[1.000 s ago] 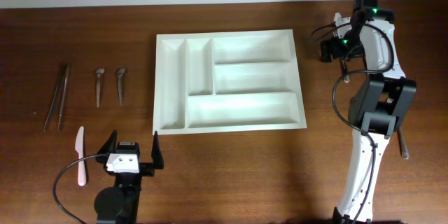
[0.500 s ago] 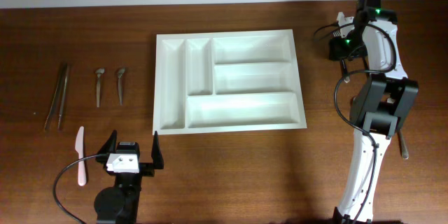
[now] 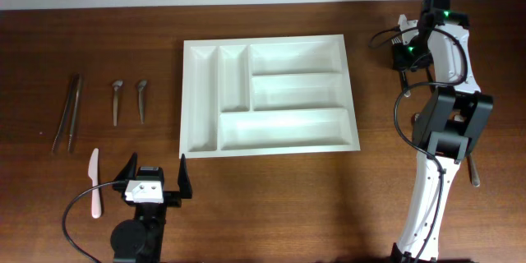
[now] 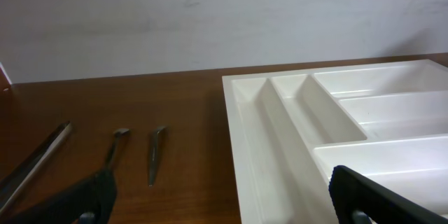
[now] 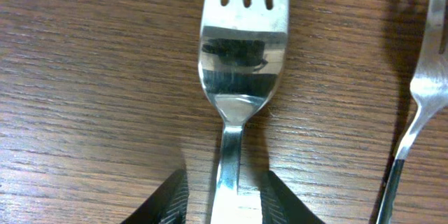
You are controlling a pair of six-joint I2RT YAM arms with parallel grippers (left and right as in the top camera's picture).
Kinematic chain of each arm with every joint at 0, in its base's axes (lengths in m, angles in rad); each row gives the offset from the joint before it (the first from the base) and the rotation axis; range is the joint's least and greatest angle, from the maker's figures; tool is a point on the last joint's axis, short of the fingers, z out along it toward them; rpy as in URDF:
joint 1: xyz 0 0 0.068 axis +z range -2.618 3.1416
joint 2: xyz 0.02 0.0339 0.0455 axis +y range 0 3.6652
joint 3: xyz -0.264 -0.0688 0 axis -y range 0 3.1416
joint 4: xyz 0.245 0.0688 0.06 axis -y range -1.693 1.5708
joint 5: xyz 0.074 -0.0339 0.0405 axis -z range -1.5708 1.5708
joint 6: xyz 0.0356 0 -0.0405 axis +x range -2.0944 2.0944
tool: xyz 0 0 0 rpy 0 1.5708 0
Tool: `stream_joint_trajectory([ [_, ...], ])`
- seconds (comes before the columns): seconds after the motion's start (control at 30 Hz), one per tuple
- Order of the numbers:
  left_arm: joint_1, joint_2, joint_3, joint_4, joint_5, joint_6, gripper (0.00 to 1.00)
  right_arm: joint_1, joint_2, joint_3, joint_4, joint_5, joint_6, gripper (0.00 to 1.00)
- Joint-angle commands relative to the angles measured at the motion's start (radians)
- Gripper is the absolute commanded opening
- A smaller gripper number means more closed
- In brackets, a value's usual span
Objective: Pack container
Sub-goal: 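Lower the right gripper onto the leftmost fork and close on its handle, then lift the fork and carry it left over the tray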
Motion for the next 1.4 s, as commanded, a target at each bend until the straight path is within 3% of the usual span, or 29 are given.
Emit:
stream_joint_trajectory([
  [0.0,0.005,-0.008,-0.002,-0.004,0.004,-0.006,0.99,-0.005,0.039,0.013,0.002,0.010,-0.004,0.24],
  [0.17,0.005,-0.008,-0.002,-0.004,0.004,-0.006,0.99,-0.004,0.039,0.013,0.003,0.010,-0.004,0.14],
  [0.53,0.005,-0.008,-0.002,-0.004,0.004,-0.006,0.99,-0.003,0.039,0.013,0.018,0.010,-0.003,0.04],
  [0.83,0.005,-0.008,-0.002,-0.004,0.004,-0.006,0.99,0.016,0.039,0.058,0.006,0.009,-0.004,0.04],
  [1.13,0.005,-0.008,-0.002,-0.004,0.004,-0.006,0.99,0.095,0.039,0.289,-0.078,0.009,-0.016,0.04],
  [1.37,0.005,-0.008,-0.002,-0.004,0.004,-0.006,0.99,0.186,0.039,0.433,-0.192,0.009,-0.137,0.04],
])
